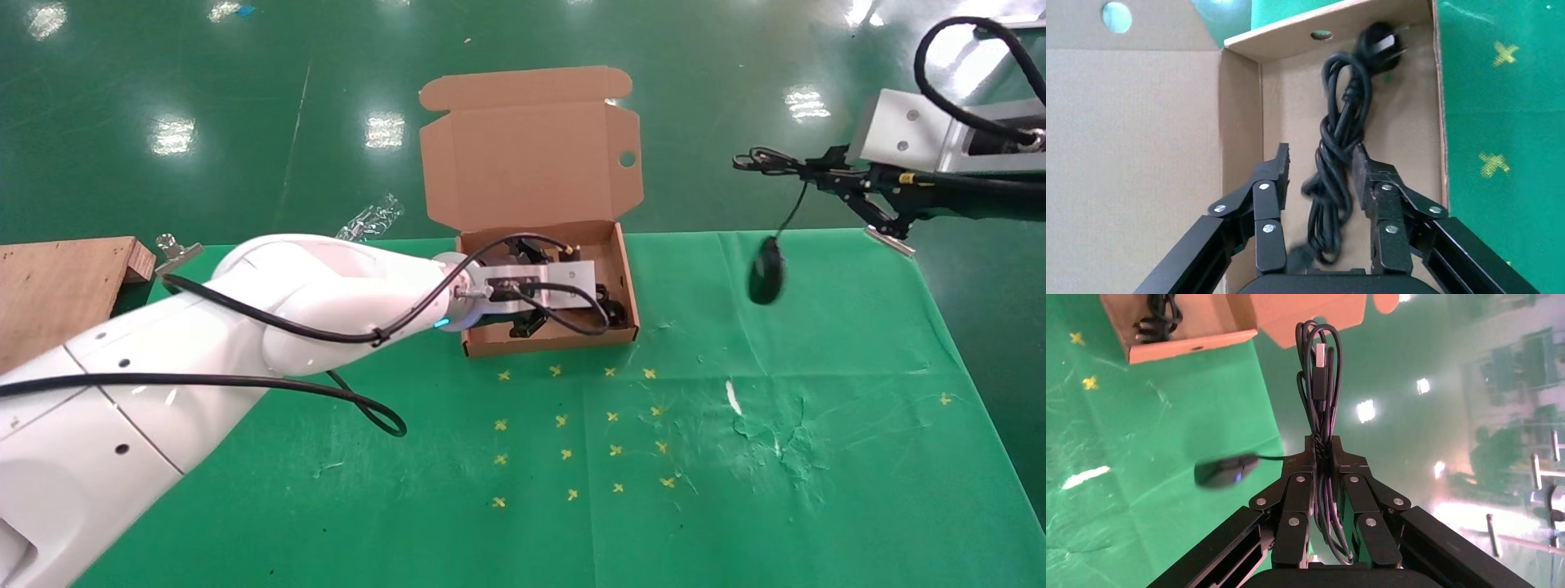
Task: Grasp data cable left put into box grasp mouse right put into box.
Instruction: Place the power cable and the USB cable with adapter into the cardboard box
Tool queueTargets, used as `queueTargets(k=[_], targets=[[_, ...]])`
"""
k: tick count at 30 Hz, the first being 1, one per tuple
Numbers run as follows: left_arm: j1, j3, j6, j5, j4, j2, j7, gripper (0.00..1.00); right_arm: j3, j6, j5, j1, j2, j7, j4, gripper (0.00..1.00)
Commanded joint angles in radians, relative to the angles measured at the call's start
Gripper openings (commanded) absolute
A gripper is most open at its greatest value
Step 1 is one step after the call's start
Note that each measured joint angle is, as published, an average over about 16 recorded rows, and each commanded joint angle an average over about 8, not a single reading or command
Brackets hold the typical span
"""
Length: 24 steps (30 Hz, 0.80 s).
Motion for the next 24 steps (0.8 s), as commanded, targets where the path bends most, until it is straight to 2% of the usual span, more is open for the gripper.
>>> queueTargets(k=[1, 7, 14, 24], targets=[[-0.012, 0.015, -0.009, -0.014, 0.009, 0.0, -0.018, 1.0, 0.002, 0.0, 0.005, 0.003, -0.002, -0.002, 0.0, 0.0], [-0.057, -0.034, -0.036, -0.047, 0.01, -0.113, -0.06, 1.0, -0.006, 0.024, 0.012, 0.023, -0.066, -0.024, -0.002, 0.0], [-0.105, -0.075, -0.052, -0.023, 0.044, -0.256, -0.091, 1.0, -0.028, 0.054, 0.019, 0.054, -0.175, -0.069, -0.025, 0.0], [-0.124, -0.077, -0.045, 0.0, 0.077, -0.28, -0.1, 1.0, -0.077, 0.079, 0.061, 0.081, -0.372, -0.172, -0.178, 0.0]])
